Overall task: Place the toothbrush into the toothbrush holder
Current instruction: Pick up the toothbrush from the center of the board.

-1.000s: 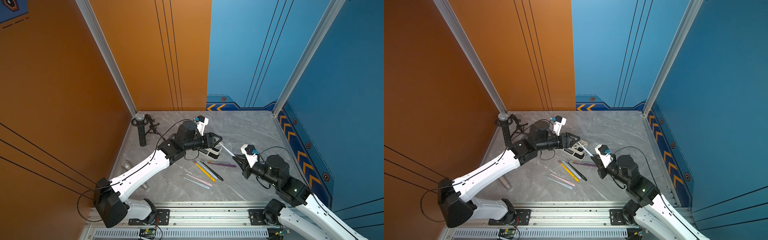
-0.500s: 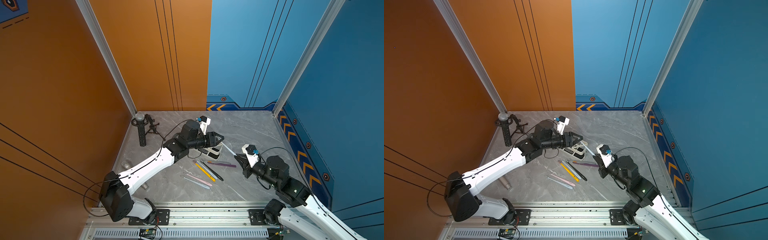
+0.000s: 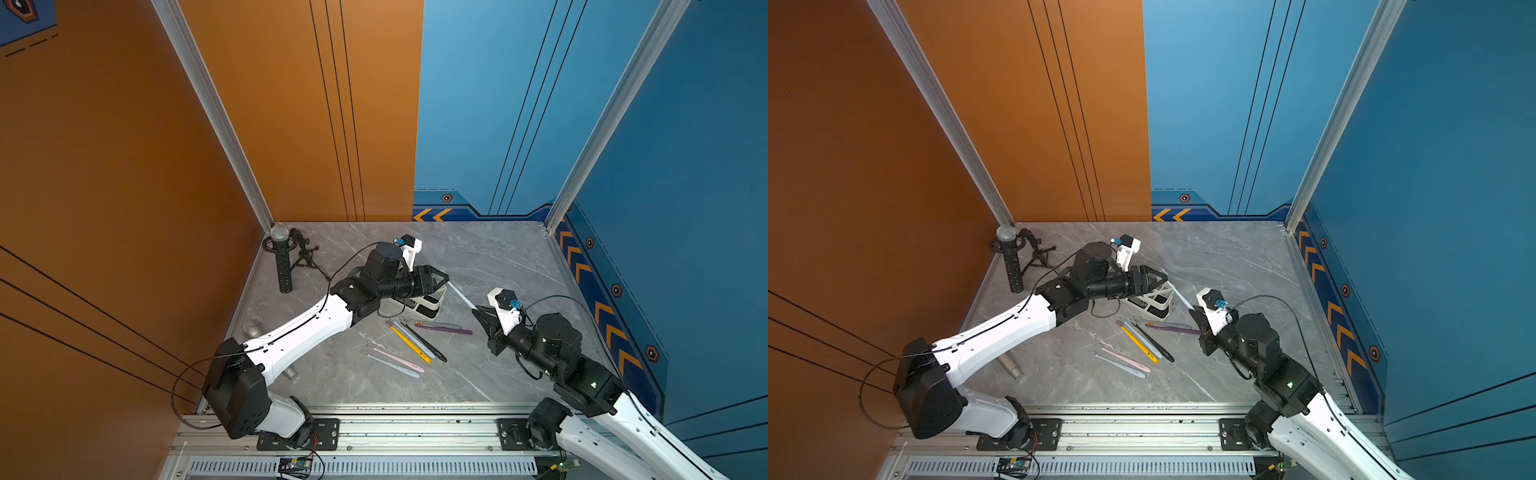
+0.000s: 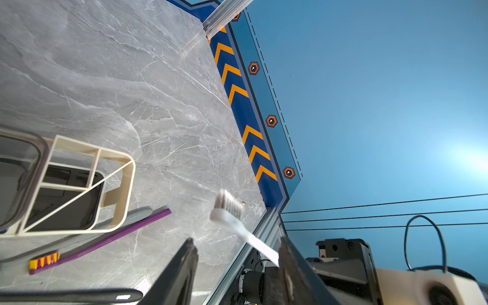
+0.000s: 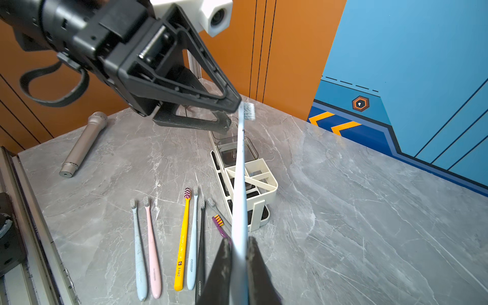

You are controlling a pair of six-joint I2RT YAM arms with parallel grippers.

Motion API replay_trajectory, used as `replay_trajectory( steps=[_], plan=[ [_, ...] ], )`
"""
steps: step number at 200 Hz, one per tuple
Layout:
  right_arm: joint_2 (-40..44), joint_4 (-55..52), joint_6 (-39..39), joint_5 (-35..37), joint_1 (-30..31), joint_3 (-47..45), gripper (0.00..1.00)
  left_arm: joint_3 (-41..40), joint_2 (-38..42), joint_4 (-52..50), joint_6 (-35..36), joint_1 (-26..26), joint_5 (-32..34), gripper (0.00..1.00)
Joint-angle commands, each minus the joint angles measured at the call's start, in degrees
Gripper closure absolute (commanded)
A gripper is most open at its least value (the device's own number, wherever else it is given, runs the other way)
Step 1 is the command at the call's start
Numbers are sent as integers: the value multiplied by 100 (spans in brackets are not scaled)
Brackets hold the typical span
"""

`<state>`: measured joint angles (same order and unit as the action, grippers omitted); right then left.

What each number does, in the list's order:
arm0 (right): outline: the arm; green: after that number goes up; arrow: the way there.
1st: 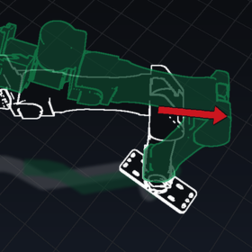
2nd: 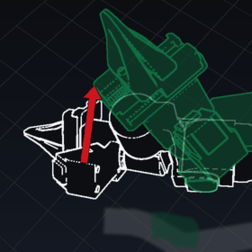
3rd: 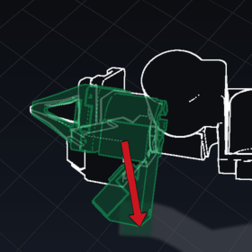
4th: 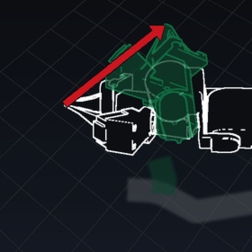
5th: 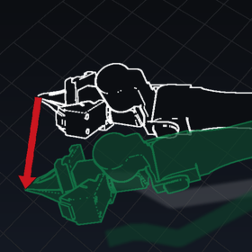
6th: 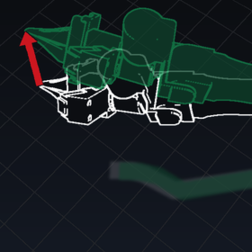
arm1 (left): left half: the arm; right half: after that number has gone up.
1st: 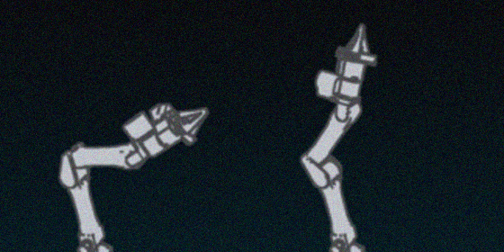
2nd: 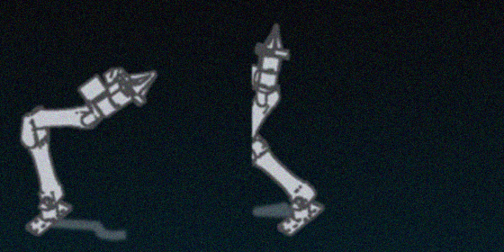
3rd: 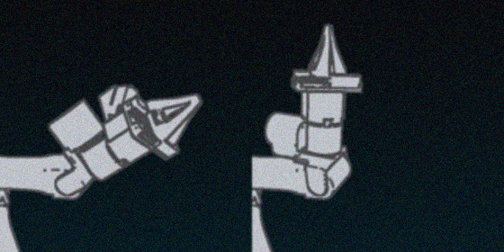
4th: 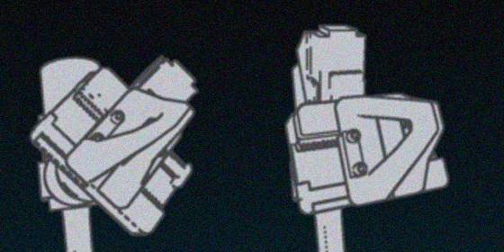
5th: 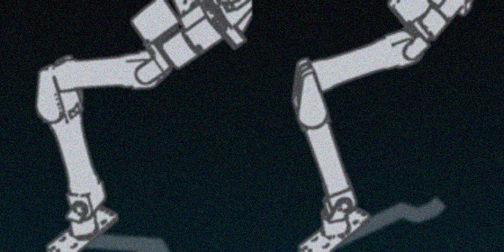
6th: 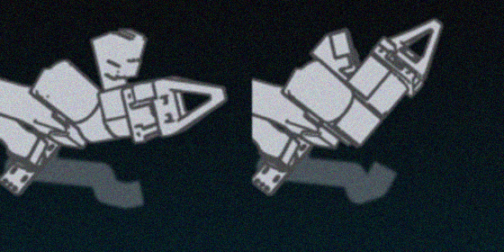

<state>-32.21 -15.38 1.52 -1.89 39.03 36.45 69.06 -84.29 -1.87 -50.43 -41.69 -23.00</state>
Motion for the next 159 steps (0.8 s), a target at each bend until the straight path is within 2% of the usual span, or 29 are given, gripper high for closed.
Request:
replay_trajectory(
  steps=[1, 27, 60, 88, 137, 146, 159],
  plan=[
    [31, 175, 55, -116, 17, -67, 100, 222, -214, 154, -58, -77, -83, 48],
    [12, 196, 51, -167, 13, -100, 100, 272, -325, 284, -162, -68, 9, 50],
    [109, 274, 50, -203, 17, -150, 100, 336, -479, 439, -324, -73, 83, 57],
    [12, 269, 42, -165, 33, -129, 100, 448, -655, 543, -362, -135, 19, 84],
    [-351, 755, 24, 208, 79, -102, 100, 495, -798, 560, -422, -313, 94, 86],
    [-395, 855, 9, 296, 265, -111, 100, 496, -793, 573, -422, -324, 102, 86],
    [-433, 966, 6, 394, 324, -119, 100, 511, -796, 574, -396, -347, 106, 83]
  ],
)
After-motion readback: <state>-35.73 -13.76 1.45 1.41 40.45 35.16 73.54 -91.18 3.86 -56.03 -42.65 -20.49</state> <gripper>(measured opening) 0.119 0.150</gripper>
